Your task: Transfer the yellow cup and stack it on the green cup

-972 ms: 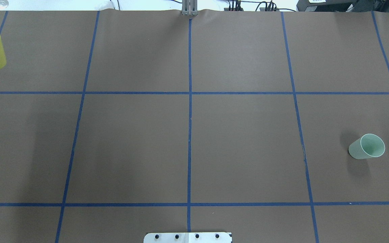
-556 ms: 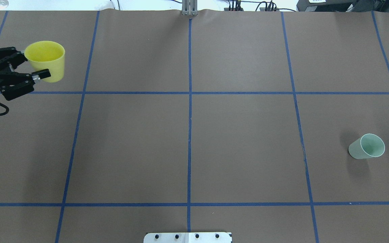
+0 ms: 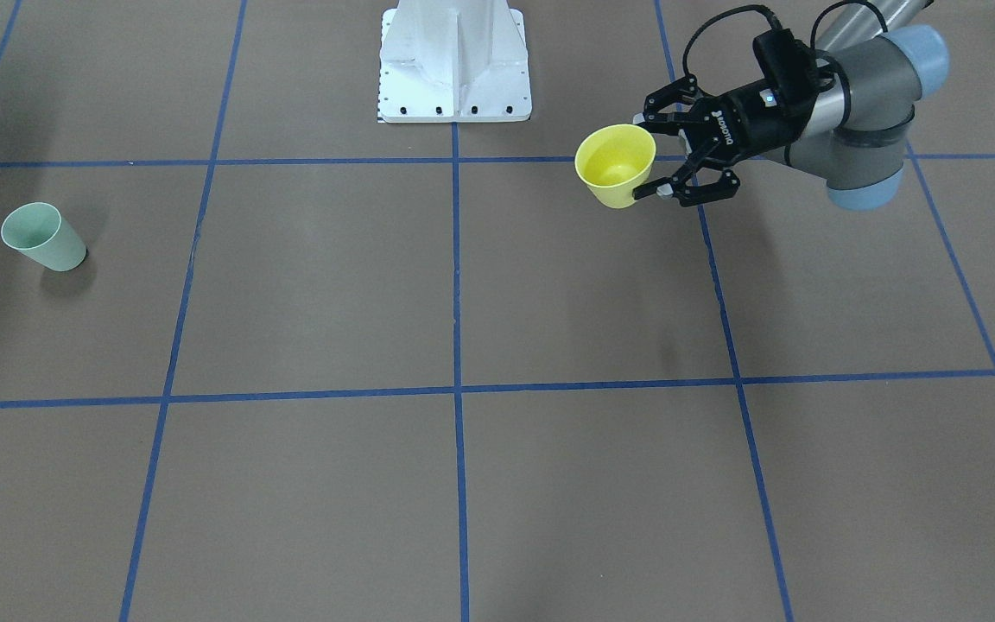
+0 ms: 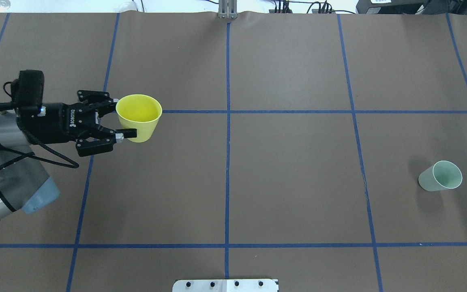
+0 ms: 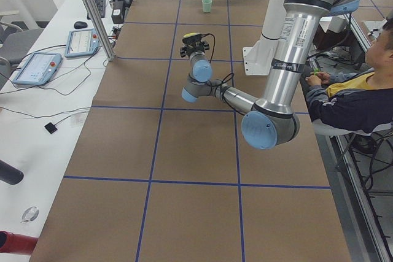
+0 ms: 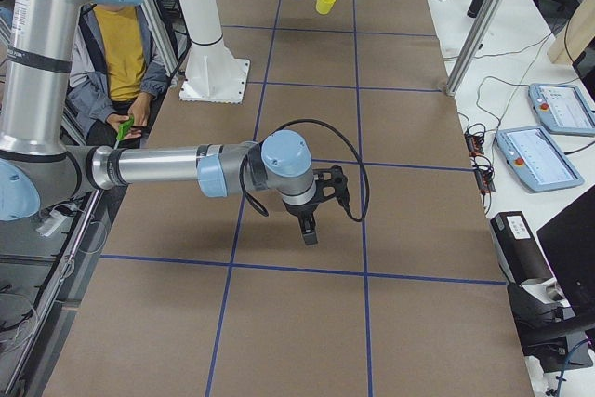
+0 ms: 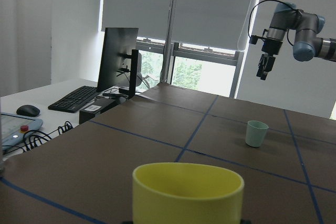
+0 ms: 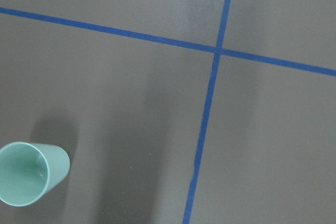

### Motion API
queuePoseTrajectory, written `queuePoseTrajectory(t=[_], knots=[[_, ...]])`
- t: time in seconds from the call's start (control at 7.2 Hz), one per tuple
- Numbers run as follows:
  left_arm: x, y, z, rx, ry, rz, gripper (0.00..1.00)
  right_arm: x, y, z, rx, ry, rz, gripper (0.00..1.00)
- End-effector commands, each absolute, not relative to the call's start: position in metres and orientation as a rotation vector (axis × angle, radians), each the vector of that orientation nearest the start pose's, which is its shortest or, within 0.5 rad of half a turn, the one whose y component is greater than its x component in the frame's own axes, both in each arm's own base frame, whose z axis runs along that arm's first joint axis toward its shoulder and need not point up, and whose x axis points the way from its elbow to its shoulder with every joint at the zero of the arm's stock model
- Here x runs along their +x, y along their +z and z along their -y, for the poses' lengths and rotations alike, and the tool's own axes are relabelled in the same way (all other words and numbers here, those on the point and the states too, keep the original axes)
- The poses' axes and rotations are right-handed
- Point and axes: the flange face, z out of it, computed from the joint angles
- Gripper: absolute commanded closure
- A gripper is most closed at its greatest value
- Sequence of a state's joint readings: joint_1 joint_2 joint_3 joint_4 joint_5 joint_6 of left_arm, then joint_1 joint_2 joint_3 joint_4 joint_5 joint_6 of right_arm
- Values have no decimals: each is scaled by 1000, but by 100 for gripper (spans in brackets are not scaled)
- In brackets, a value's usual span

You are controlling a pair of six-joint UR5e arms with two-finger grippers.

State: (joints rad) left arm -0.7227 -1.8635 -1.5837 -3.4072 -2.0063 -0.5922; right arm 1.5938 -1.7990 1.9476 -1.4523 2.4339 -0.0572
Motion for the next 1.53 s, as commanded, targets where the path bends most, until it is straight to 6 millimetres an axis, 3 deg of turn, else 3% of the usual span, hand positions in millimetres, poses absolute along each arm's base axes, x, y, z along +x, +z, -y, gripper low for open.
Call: queuePoseTrajectory(t=[0.0,0.14,0.56,0.69,0.83,0.97,1.11,1.39], knots=[[352,296,413,1401,632,-1606,100,61,484,431,356,-119,954,1],[355,297,413,1395,633,-1608,100,36,451,457,386,-189,981,1],[397,288,412,1326,649,-1639,100,-15,363,492,408,-202,1052,1],[418,284,396,1292,667,-1675,100,-47,317,504,387,-169,1092,0],[435,286,387,1243,672,-1703,100,-90,267,515,362,-121,1118,0],[440,276,387,1162,619,-1765,100,-141,223,515,348,-86,1129,0],[442,270,387,1094,572,-1809,100,-187,189,510,339,-47,1138,0],[445,267,385,1089,570,-1818,100,-247,148,494,334,-24,1158,0]])
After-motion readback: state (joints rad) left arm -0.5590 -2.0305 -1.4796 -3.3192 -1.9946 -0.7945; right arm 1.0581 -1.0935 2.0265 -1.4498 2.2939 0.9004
